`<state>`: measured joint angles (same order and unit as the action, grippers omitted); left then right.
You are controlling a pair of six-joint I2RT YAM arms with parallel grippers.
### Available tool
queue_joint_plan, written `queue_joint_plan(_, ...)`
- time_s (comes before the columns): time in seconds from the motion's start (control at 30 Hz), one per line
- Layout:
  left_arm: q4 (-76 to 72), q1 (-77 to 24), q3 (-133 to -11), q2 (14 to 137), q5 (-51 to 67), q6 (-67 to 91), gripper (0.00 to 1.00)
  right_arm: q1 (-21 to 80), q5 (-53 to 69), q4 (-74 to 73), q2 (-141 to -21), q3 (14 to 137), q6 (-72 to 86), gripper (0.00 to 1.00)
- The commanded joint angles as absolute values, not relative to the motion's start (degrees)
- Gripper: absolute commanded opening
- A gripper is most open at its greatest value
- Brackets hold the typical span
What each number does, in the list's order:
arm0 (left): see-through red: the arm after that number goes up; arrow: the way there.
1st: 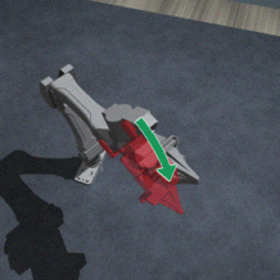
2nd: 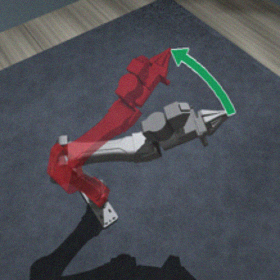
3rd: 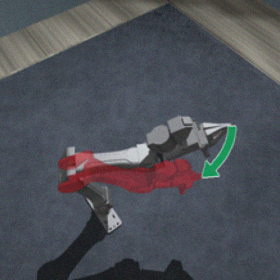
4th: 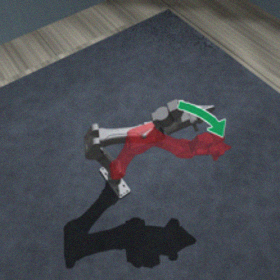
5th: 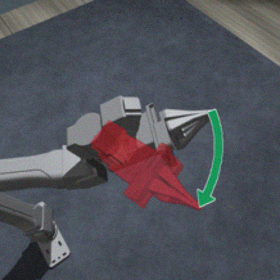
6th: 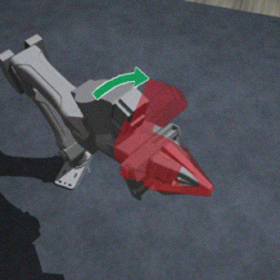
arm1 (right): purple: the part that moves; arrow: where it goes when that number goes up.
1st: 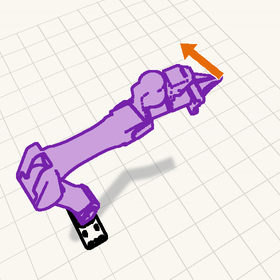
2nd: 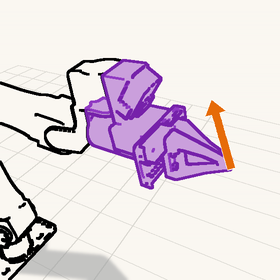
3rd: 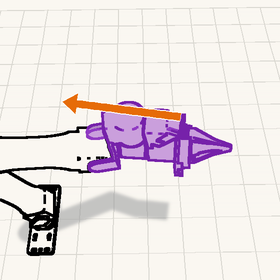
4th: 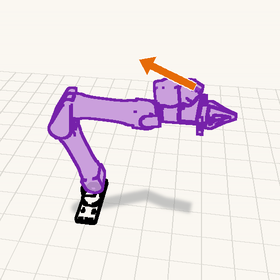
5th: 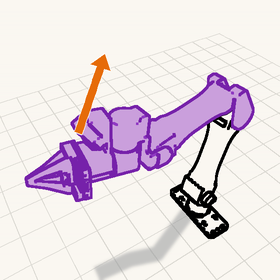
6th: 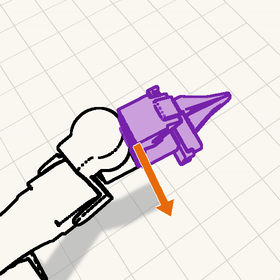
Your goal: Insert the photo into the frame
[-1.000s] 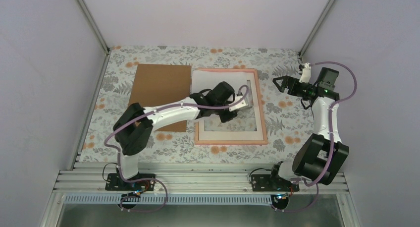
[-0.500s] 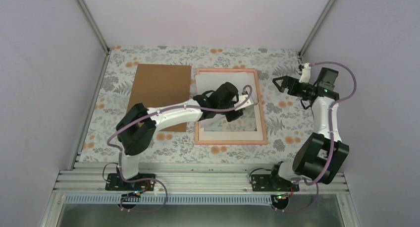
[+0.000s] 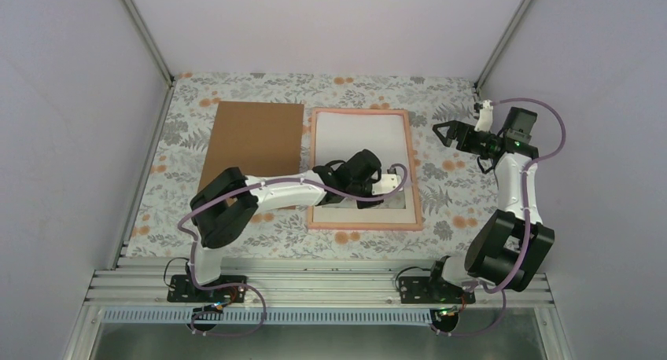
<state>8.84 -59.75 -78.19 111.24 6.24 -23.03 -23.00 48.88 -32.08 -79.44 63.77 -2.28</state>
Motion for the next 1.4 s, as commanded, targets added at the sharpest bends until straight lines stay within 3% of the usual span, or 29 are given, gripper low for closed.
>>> queue_joint_plan(0.0, 5.65, -59.62, -76.88, 108.84, 6.25, -26.32, 0.02, -23.64, 50.42, -31.63, -79.97, 62.85, -2.53, 1.00)
queue_joint_plan(0.57, 11.46, -59.59, -81.32, 113.20, 8.66, -25.66, 0.04, -23.64, 50.39, -31.56, -79.98, 62.82, -2.63, 1.00)
queue_joint_plan(0.8, 13.36, -59.55, -81.44, 111.89, 10.15, -25.11, 0.42, -23.63, 50.54, -31.57, -80.05, 62.76, -2.72, 1.00)
queue_joint_plan(0.97, 17.21, -59.63, -84.27, 109.38, 15.21, -22.76, 0.61, -23.64, 50.66, -32.00, -80.38, 62.88, -3.55, 1.00)
queue_joint_plan(1.13, 19.48, -59.71, -84.96, 105.62, 17.04, -21.98, 0.98, -23.58, 50.96, -33.38, -81.89, 64.16, -5.12, 1.00)
queue_joint_plan(1.37, 18.35, -56.84, -81.72, 98.79, 15.48, -21.68, 1.00, -22.70, 51.22, -33.79, -82.80, 65.41, -7.07, 1.00)
